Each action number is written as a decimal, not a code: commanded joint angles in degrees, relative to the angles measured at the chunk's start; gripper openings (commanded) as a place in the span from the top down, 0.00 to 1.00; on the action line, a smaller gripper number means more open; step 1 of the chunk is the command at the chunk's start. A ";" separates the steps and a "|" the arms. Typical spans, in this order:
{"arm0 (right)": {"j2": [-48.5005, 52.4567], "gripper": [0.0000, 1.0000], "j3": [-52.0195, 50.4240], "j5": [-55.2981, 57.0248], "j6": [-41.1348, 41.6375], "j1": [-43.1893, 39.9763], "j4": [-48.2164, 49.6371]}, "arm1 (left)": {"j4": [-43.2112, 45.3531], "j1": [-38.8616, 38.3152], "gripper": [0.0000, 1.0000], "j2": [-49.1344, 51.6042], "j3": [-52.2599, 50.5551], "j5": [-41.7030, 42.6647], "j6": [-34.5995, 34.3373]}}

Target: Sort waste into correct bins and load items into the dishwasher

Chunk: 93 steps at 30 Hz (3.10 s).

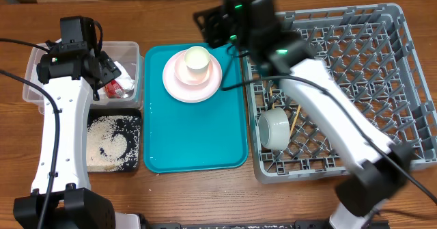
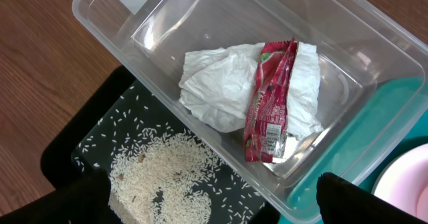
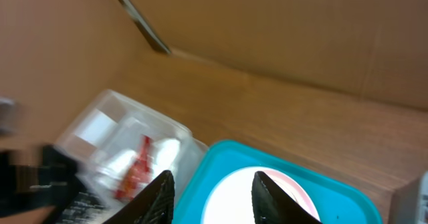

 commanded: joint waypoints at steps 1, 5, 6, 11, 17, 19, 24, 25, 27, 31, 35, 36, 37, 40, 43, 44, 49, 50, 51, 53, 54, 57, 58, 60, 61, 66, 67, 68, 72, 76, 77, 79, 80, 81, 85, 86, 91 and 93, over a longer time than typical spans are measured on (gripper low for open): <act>8.50 0.62 0.20 7.72 -6.12 3.63 2.23 | 0.07 0.20 0.00 -0.90 1.36 0.44 -0.81; 15.10 0.72 0.17 16.41 -11.80 7.45 7.02 | 0.07 0.20 0.00 -0.90 1.36 0.46 -0.81; 16.48 0.73 0.17 18.43 -13.57 8.26 8.26 | 0.04 0.20 0.00 -0.90 1.36 0.44 -0.81; 20.65 0.73 0.13 20.24 -17.81 10.49 10.21 | 0.07 0.20 0.00 -0.90 1.36 0.46 -0.81; 22.08 0.73 -0.70 20.24 -17.79 10.60 9.60 | 0.07 0.20 0.00 -0.90 1.36 0.46 -0.81; 22.08 0.73 -0.70 20.26 -17.79 10.38 8.79 | 0.07 0.20 0.00 -0.90 1.36 0.46 -0.81; 22.08 0.73 -0.70 20.22 -17.79 10.05 6.27 | 0.07 0.20 0.00 -0.90 1.36 0.46 -0.81; 22.08 0.73 -0.70 20.22 -17.79 10.05 5.73 | 0.07 0.20 0.00 -0.90 1.36 0.46 -0.81; 22.08 0.73 -0.70 20.24 -17.79 10.08 4.98 | 0.04 0.20 0.00 -0.90 1.36 0.46 -0.79; 22.08 0.73 -0.70 20.28 -17.79 10.01 3.43 | 0.07 0.20 0.00 -0.90 1.36 0.46 -0.81; 22.08 0.73 -0.70 20.22 -17.75 9.75 1.88 | 0.07 0.20 0.00 -0.90 1.36 0.46 -0.81; 22.08 0.73 -0.70 20.22 -17.75 9.75 1.46 | 0.07 0.20 0.00 -0.90 1.36 0.46 -0.81; 22.08 0.73 -0.70 20.22 -17.75 9.75 1.01 | 0.07 0.20 0.00 -0.90 1.36 0.46 -0.79; 22.08 0.78 -0.70 20.22 -17.75 9.75 0.33 | 0.07 0.20 0.00 -0.90 1.36 0.46 -0.81; 22.08 0.83 -0.70 20.22 -17.75 9.75 0.26 | 0.07 0.20 0.00 -0.90 1.36 0.46 -0.79; 22.08 0.85 -0.70 20.22 -17.77 9.75 0.24 | 0.07 0.20 0.00 -0.90 1.36 0.46 -0.81; 22.08 0.87 -0.70 20.22 -17.77 9.75 -0.98 | 0.07 0.20 0.00 -0.90 1.36 0.46 -0.81; 22.08 0.87 -0.70 20.24 -17.77 9.75 -1.11 | 0.07 0.20 0.00 -0.90 1.36 0.46 -0.81; 22.08 0.87 -0.70 20.24 -17.77 9.75 -1.22 | 0.07 0.20 0.00 -0.90 1.36 0.44 -0.81; 22.08 0.87 -0.70 20.24 -17.77 9.75 -1.25 | 0.07 0.20 0.00 -0.90 1.36 0.46 -0.81; 22.08 0.87 -0.70 20.24 -17.77 9.75 -1.27 | 0.07 0.20 0.00 -0.90 1.36 0.46 -0.81; 22.08 0.87 -0.70 20.24 -17.77 9.75 -1.92 | 0.07 0.20 0.00 -0.90 1.36 0.46 -0.79; 22.08 0.87 -0.70 20.22 -17.77 9.75 -2.19 | 0.07 0.20 0.00 -0.90 1.36 0.46 -0.79; 22.08 0.87 -0.70 20.22 -17.77 9.75 -2.34 | 0.07 0.20 0.00 -0.90 1.36 0.46 -0.79; 22.08 0.86 -0.70 20.22 -17.77 9.75 -2.34 | 0.07 0.20 0.00 -0.90 1.36 0.46 -0.79; 22.08 0.89 -0.68 20.24 -17.77 9.75 -2.23 | 0.07 0.20 0.00 -0.90 1.36 0.46 -0.79; 22.08 0.94 -0.68 20.28 -17.77 9.75 -1.95 | 0.07 0.20 0.00 -0.90 1.36 0.46 -0.79; 22.03 0.96 -0.63 20.41 -17.77 9.75 -1.73 | 0.07 0.20 0.00 -0.90 1.36 0.44 -0.81; 21.00 0.96 0.31 20.44 -17.79 9.75 -1.51 | 0.07 0.20 0.00 -0.90 1.36 0.46 -0.81; 16.57 0.96 1.79 20.39 -17.75 9.75 -3.06 | 0.07 0.20 0.00 -0.90 1.36 0.46 -0.79; 15.19 0.96 2.08 20.37 -17.70 9.75 -3.43 | 0.07 0.20 0.00 -0.90 1.36 0.46 -0.81; 11.74 0.96 2.40 20.17 -17.55 9.66 -3.91 | 0.07 0.20 0.00 -0.90 1.36 0.46 -0.81; 10.01 0.96 2.40 20.00 -17.53 9.49 -4.13 | 0.07 0.20 0.00 -0.90 1.36 0.46 -0.81; 7.89 0.96 2.40 19.47 -17.53 9.18 -4.63 | 0.07 0.20 0.00 -0.90 1.36 0.46 -0.81; 0.76 0.96 2.40 14.49 -17.35 6.49 -7.08 | 0.07 0.20 0.00 -0.90 1.36 0.44 -0.81; -0.76 0.96 2.40 12.13 -17.35 5.31 -7.58 | 0.04 0.20 0.00 -0.90 1.36 0.46 -0.81; -6.19 0.96 2.40 -9.70 -15.91 -5.18 -9.40 | 0.07 0.20 0.00 -0.90 1.36 0.46 -0.81; -6.45 0.96 2.40 -21.38 -14.25 -11.17 -9.57 | 0.07 0.20 0.00 -0.90 1.36 0.46 -0.81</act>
